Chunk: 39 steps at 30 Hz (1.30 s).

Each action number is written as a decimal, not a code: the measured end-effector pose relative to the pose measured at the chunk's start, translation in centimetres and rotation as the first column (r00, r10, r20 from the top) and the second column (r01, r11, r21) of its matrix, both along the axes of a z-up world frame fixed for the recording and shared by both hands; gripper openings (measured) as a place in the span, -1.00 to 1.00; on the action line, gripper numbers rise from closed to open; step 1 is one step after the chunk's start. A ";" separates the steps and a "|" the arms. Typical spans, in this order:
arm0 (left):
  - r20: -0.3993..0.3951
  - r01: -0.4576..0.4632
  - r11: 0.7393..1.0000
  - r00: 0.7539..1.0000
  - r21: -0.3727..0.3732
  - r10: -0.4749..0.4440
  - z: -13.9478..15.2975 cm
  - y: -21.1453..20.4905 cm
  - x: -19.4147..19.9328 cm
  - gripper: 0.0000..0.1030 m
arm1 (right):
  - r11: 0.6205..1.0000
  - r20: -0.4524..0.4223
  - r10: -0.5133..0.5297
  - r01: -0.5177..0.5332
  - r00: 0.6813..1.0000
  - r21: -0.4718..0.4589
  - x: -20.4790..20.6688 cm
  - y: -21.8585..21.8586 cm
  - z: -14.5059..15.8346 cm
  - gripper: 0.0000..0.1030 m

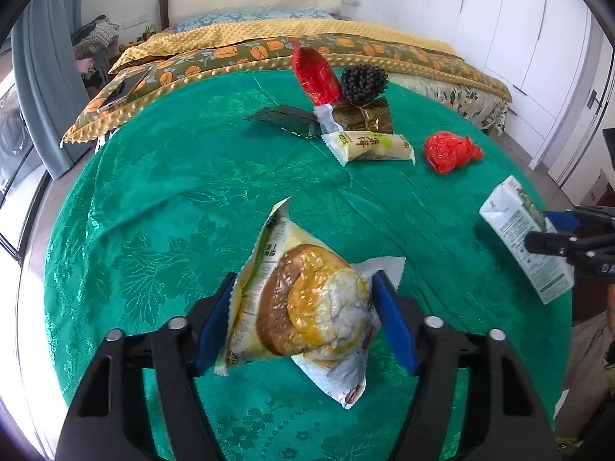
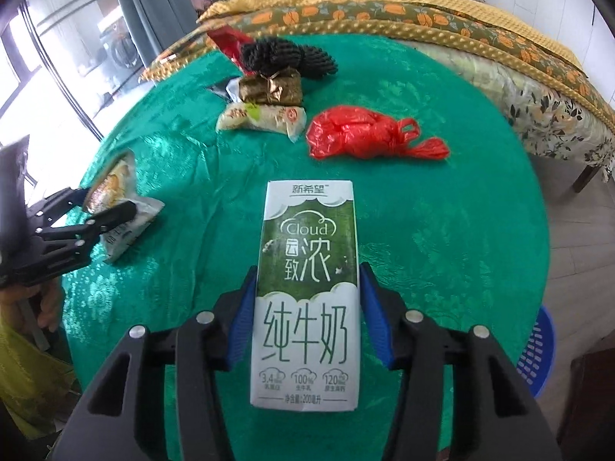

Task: Collect trash
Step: 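Lift the pastry with the left tool while the right tool lifts the milk carton, then carry both items over the blue wastebasket and open both tools to drop them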

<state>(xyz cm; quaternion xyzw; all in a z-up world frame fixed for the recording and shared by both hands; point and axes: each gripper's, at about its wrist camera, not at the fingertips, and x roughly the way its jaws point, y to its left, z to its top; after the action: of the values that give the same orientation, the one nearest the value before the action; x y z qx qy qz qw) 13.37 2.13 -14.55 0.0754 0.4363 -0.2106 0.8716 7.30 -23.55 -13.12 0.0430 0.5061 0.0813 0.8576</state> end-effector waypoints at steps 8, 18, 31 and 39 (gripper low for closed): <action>0.017 0.023 1.000 1.000 -0.016 -0.022 1.0 -1.4 -1.2 -0.12 | 0.996 0.057 -0.040 0.036 0.998 0.079 -1.2 -2.0 1.2 -0.04; 0.043 0.185 0.979 0.982 -0.087 -0.182 5.0 -9.7 -4.7 -0.13 | 0.972 0.115 -0.206 0.190 0.972 0.137 -5.4 -11.2 2.9 -0.04; -0.028 0.485 0.858 0.868 -0.168 -0.496 4.2 -31.5 -9.7 -0.11 | 0.852 0.058 -0.521 0.514 0.851 0.101 -12.6 -29.6 -1.1 -0.04; -0.084 0.564 0.817 0.814 -0.119 -0.574 -0.7 -43.0 -11.5 -0.08 | 0.811 0.008 -0.580 0.577 0.814 0.094 -14.2 -35.1 -5.1 -0.04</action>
<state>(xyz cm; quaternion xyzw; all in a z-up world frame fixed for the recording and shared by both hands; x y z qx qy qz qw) 1.91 -40.89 -15.27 0.1515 0.4339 -0.4848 0.7442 -6.87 -58.64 -18.23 0.2309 0.4491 -0.1606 0.8481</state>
